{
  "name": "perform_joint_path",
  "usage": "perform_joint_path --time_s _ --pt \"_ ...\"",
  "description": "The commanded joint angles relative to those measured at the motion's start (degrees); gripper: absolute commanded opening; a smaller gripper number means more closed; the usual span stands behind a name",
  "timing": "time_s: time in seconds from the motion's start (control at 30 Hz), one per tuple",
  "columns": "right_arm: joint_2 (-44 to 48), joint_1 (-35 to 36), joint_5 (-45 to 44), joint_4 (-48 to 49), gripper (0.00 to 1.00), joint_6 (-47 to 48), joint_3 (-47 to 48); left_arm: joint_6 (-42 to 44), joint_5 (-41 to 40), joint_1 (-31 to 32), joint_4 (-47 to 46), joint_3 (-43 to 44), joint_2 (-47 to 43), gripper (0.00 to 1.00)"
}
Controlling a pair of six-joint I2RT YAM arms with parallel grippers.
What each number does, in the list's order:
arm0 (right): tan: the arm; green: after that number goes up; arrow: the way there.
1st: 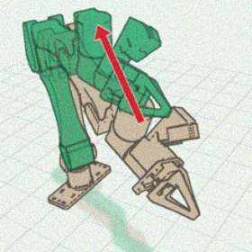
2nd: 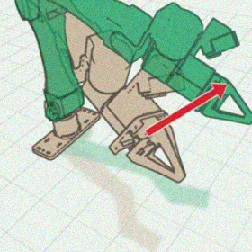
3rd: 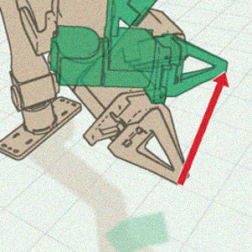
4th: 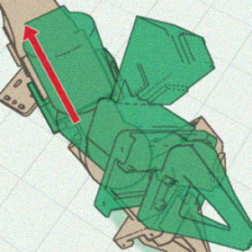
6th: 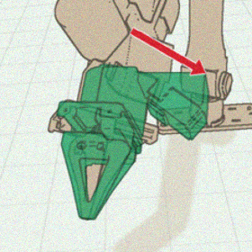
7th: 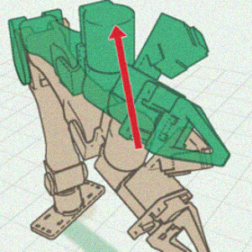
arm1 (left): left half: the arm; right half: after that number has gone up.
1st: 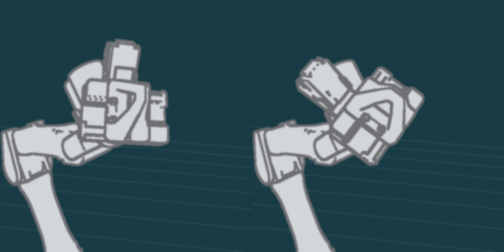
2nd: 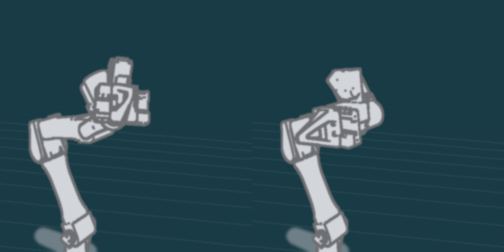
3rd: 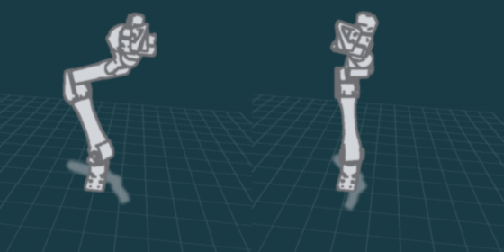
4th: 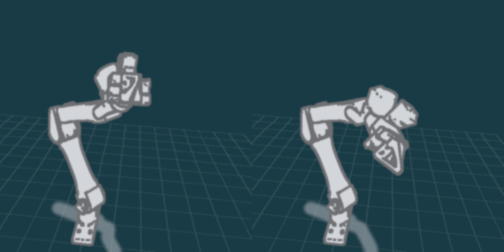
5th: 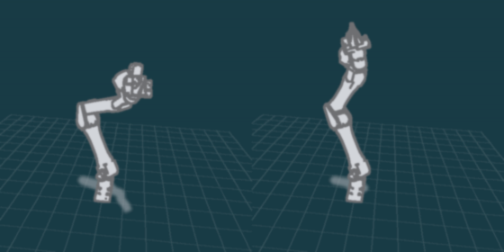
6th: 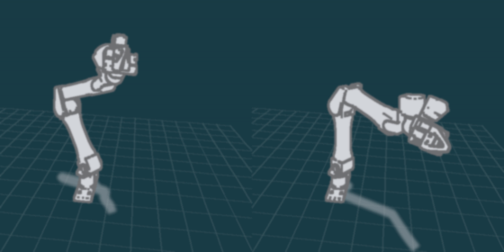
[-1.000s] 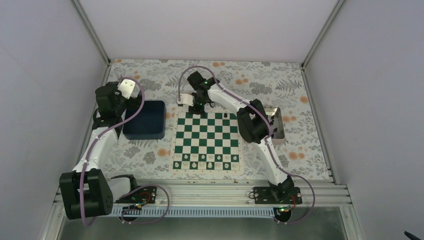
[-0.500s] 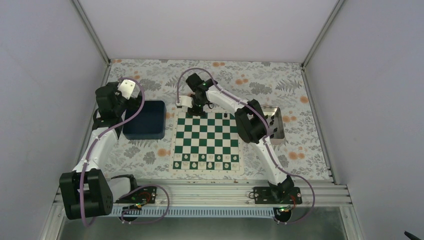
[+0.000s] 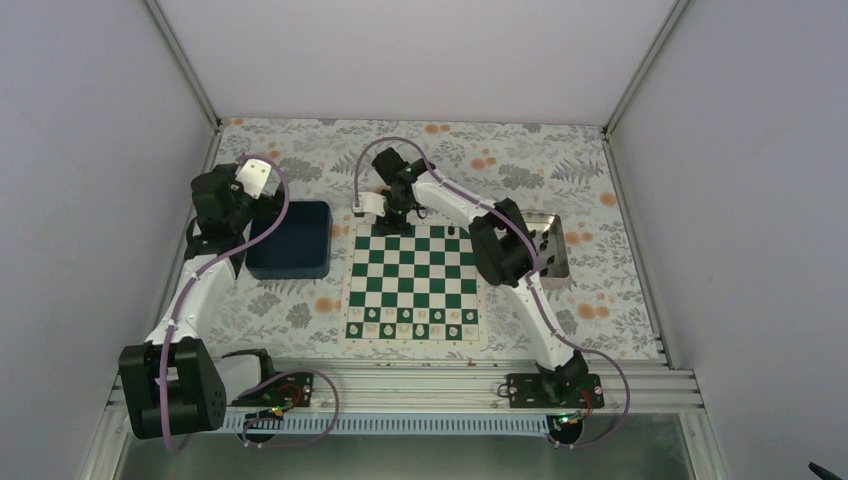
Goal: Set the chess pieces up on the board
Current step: Place the chess piece on the chessboard, then pick up the chess piece from the storage box.
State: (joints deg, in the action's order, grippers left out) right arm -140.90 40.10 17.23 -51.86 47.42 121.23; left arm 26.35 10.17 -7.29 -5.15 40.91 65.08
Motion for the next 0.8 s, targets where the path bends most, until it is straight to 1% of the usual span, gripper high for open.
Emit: perform_joint_path --time_s 0.0,0.1,0.17,0.33,0.47,0.57,0.7,0.77 --pt "4.79 0.44 0.09 1.65 0.39 -0.60 -1.81 -0.16 1.38 -0.27 -1.88 -0.56 -0.64 1.00" --pt "8.49 -0.10 -0.36 0.68 0.39 -0.75 -2.10 -0.16 1.36 -0.27 -1.65 -0.40 -0.68 1.00" --pt "12.63 -1.50 -0.28 -0.07 0.39 -0.83 -2.93 -0.23 1.12 -0.22 -1.64 -0.40 -0.85 1.00" --pt "24.73 -8.58 2.78 -2.44 0.40 -0.39 -8.24 -0.16 0.91 -0.27 -1.77 -0.64 -1.02 1.00" --pt "34.94 -17.71 1.34 -2.54 0.40 1.10 -17.91 -0.14 1.16 -0.26 -1.64 -0.49 -0.39 1.00" --pt "41.49 -26.10 0.30 -1.81 0.40 2.94 -27.54 -0.23 1.33 -0.27 -1.47 -0.09 0.30 1.00" --pt "48.98 -36.43 -1.24 0.19 0.40 6.02 -38.71 -0.33 1.44 -0.27 -1.14 0.46 1.07 1.00" --pt "51.62 -39.64 -1.15 0.46 0.38 7.18 -42.92 -0.33 1.47 -0.25 -0.99 0.58 1.21 1.00"
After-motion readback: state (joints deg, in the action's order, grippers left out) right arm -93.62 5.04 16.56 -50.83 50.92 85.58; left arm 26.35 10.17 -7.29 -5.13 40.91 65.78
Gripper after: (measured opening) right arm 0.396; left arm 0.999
